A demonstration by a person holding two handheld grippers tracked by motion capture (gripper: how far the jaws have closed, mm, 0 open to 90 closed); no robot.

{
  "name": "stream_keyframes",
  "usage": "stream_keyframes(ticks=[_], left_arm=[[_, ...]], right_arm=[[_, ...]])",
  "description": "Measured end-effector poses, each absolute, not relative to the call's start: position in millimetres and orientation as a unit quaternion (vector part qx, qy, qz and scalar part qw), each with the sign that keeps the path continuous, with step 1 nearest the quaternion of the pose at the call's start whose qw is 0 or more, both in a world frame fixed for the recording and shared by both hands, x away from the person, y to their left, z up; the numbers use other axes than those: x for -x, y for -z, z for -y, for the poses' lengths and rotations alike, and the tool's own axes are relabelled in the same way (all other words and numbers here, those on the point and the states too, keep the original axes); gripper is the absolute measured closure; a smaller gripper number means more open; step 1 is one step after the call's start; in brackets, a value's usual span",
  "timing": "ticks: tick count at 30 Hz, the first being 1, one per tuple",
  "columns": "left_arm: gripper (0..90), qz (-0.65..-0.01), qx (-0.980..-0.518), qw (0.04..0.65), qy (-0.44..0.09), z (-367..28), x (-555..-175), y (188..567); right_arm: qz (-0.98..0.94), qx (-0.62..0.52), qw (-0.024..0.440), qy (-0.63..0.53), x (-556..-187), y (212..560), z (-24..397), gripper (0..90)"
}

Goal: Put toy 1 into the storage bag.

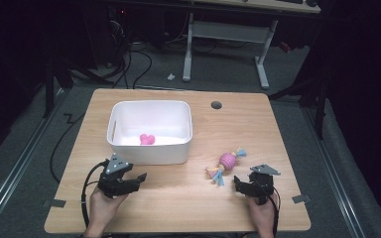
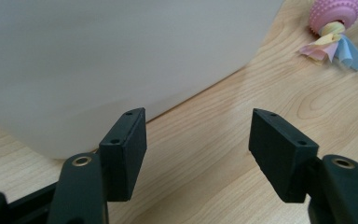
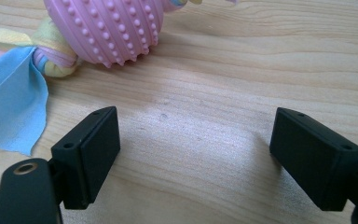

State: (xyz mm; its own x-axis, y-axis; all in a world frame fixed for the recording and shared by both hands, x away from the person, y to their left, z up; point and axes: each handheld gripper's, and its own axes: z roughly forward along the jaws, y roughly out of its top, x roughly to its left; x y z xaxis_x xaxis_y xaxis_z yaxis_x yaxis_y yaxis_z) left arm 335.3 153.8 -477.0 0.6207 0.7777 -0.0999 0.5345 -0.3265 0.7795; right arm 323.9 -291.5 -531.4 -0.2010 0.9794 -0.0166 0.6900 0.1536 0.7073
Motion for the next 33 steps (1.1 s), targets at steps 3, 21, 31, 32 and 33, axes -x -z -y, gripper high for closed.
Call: stream_keyframes(ticks=[3, 21, 31, 32, 33], left_arm=[[37.0, -0.413, -0.801, 0.412, -0.137, -152.1, -335.7, 482.2], [36.7, -0.431, -0.802, 0.392, -0.131, -145.7, -341.4, 506.3], [36.5, -0.429, -0.811, 0.369, -0.146, -137.2, -350.0, 518.3], [36.5, -0.43, -0.811, 0.37, -0.146, -136.2, -350.6, 519.0], [36.5, -0.428, -0.811, 0.37, -0.149, -135.2, -351.6, 519.6]], right_arm=[[-0.718, -0.581, 0.248, -0.292, -323.9, 531.4, 291.5, 15.8], [-0.718, -0.581, 0.248, -0.292, -323.9, 531.4, 291.4, 15.8], [-0.718, -0.581, 0.248, -0.292, -323.9, 531.4, 291.5, 15.8], [-0.718, -0.581, 0.248, -0.292, -323.9, 531.4, 291.5, 15.8], [-0.718, -0.581, 0.248, -0.292, -323.9, 531.4, 291.5, 15.8]])
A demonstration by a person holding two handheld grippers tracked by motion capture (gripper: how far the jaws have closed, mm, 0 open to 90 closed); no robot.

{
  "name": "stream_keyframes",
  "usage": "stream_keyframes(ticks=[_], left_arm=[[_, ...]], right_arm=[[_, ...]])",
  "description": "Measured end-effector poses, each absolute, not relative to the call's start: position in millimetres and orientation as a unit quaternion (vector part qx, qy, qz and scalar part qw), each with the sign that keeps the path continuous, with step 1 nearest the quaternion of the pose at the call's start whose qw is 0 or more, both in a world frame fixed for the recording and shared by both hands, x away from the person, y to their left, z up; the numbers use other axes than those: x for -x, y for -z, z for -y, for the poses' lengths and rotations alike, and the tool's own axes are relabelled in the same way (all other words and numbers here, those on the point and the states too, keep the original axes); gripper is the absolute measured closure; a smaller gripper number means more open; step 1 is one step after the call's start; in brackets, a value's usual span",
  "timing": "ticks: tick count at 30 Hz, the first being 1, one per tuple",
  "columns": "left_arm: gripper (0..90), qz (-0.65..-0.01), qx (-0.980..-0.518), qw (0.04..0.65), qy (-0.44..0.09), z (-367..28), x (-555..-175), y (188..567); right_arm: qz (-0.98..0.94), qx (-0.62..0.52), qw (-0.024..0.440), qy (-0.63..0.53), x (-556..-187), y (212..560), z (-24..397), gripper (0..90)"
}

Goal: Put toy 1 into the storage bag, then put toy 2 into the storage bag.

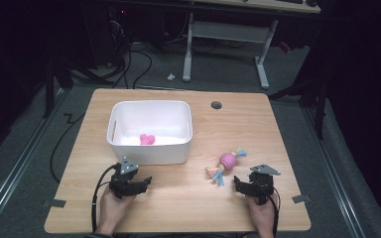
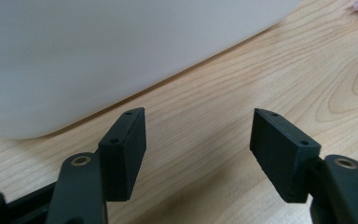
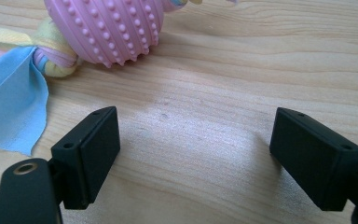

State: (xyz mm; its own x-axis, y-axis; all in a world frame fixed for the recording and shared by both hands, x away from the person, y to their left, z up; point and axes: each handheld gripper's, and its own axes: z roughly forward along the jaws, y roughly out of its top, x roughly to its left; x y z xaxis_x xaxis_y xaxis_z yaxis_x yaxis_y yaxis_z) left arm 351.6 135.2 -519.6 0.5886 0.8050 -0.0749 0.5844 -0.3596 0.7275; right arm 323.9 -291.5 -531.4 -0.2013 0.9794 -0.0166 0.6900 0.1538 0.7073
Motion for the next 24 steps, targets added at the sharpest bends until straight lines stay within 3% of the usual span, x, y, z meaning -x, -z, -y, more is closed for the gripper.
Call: stream_keyframes(ticks=[24], left_arm=[[35.4, -0.418, -0.812, 0.366, -0.179, -120.5, -360.2, 534.4]], right_arm=[[-0.719, -0.58, 0.248, -0.292, -325.6, 531.5, 291.8, 15.6]])
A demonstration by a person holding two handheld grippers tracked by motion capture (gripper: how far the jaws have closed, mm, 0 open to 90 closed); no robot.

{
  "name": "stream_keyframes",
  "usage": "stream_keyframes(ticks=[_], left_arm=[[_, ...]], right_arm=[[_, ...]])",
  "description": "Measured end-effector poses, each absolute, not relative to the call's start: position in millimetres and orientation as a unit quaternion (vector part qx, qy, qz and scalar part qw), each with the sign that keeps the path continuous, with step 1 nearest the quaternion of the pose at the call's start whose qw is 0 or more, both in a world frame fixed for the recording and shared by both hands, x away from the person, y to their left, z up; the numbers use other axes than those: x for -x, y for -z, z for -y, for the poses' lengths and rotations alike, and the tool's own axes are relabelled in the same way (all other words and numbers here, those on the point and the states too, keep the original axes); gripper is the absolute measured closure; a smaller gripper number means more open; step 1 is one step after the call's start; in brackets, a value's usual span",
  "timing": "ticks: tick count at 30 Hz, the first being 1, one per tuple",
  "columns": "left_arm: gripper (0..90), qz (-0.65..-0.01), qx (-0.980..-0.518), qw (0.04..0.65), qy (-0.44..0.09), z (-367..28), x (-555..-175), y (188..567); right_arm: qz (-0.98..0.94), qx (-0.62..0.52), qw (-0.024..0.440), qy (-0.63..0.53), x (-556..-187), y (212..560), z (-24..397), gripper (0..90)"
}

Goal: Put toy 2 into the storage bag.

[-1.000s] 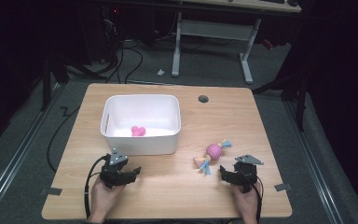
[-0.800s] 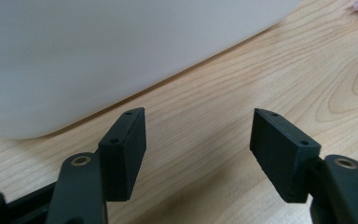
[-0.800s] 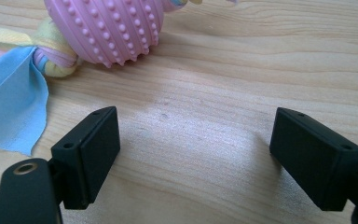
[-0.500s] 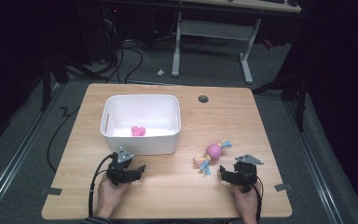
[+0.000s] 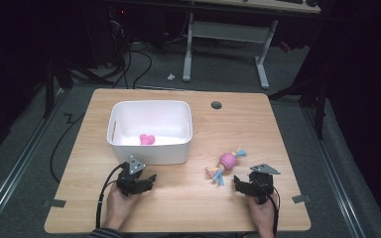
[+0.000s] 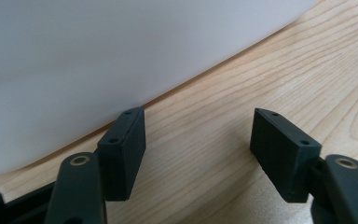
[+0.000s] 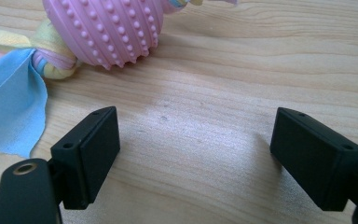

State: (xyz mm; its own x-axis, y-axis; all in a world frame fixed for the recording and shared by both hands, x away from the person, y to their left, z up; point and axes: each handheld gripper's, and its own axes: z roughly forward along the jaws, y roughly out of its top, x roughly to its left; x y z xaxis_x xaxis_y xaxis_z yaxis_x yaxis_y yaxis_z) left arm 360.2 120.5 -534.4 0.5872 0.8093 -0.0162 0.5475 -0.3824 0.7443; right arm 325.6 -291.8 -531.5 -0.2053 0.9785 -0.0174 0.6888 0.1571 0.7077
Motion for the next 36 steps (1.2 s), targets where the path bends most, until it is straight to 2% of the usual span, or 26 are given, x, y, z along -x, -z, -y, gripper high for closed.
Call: stream_keyframes(ticks=[13, 17, 22, 30, 36], left_arm=[[30.3, -0.427, -0.807, 0.365, -0.184, -120.4, -358.1, 535.4], [29.9, -0.427, -0.807, 0.365, -0.183, -120.5, -358.1, 535.4], [29.0, -0.427, -0.806, 0.367, -0.181, -120.6, -358.1, 535.6], [28.6, -0.427, -0.806, 0.368, -0.181, -120.8, -358.3, 535.6], [28.7, -0.427, -0.806, 0.368, -0.181, -120.8, -358.3, 535.6]], right_arm=[[-0.722, -0.578, 0.243, -0.293, -328.0, 531.6, 293.3, 14.7], [-0.716, -0.584, 0.246, -0.291, -324.8, 530.5, 296.9, 19.2], [-0.722, -0.579, 0.224, -0.306, -318.5, 525.2, 300.6, 25.0], [-0.736, -0.556, 0.219, -0.32, -308.9, 508.9, 298.2, 27.2], [-0.747, -0.541, 0.218, -0.32, -309.0, 498.4, 292.0, 24.9]])
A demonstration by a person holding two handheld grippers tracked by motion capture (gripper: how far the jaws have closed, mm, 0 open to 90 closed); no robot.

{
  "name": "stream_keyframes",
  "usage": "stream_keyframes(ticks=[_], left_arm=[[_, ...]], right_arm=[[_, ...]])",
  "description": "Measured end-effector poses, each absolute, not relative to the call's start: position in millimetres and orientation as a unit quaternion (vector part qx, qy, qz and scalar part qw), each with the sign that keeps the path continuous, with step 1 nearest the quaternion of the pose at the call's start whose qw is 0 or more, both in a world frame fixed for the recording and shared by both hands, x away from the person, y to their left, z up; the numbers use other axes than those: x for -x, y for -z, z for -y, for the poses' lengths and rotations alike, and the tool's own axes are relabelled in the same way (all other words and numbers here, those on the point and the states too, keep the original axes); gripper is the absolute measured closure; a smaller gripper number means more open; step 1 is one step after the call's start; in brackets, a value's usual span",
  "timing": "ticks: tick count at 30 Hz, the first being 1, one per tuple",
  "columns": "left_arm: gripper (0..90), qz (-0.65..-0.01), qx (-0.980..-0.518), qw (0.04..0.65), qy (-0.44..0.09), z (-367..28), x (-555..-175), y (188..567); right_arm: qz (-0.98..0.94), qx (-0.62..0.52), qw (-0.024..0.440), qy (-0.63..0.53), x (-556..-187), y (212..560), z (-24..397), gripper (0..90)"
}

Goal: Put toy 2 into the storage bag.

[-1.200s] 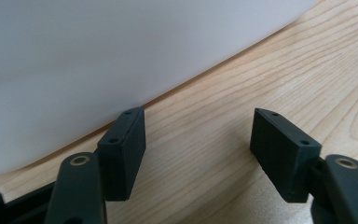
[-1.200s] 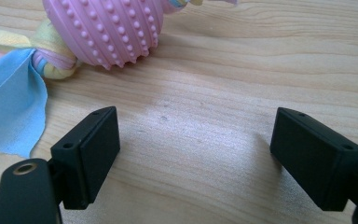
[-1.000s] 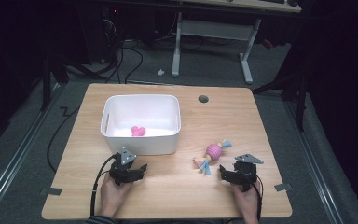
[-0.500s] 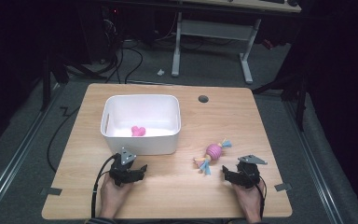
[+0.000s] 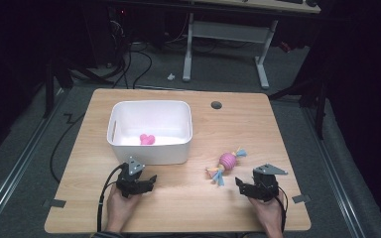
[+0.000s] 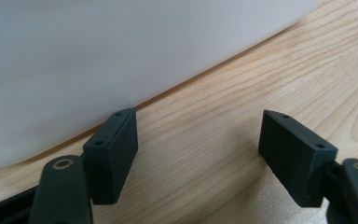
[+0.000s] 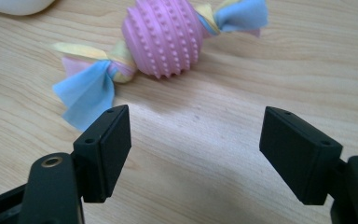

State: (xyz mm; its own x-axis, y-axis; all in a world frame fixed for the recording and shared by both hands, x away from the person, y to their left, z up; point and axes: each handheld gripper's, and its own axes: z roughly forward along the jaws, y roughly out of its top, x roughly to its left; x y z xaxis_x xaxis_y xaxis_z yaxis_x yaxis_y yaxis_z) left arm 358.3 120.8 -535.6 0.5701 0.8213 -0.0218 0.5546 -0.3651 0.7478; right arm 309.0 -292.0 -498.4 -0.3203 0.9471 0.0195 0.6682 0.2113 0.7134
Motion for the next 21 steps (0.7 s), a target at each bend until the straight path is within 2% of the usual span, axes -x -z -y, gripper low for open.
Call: stream_keyframes(ticks=[6, 11, 21], left_arm=[[28.7, -0.427, -0.806, 0.367, -0.18, -120.7, -358.1, 535.6], [28.4, -0.426, -0.807, 0.367, -0.18, -120.5, -357.9, 535.5], [27.9, -0.425, -0.807, 0.367, -0.179, -120.6, -358.0, 535.6]], right_arm=[[-0.758, -0.521, 0.219, -0.324, -317.1, 487.8, 280.2, 23.4], [-0.76, -0.518, 0.223, -0.324, -329.7, 477.9, 270.3, 17.0], [-0.77, -0.516, 0.223, -0.3, -354.3, 472.9, 255.9, 15.0]])
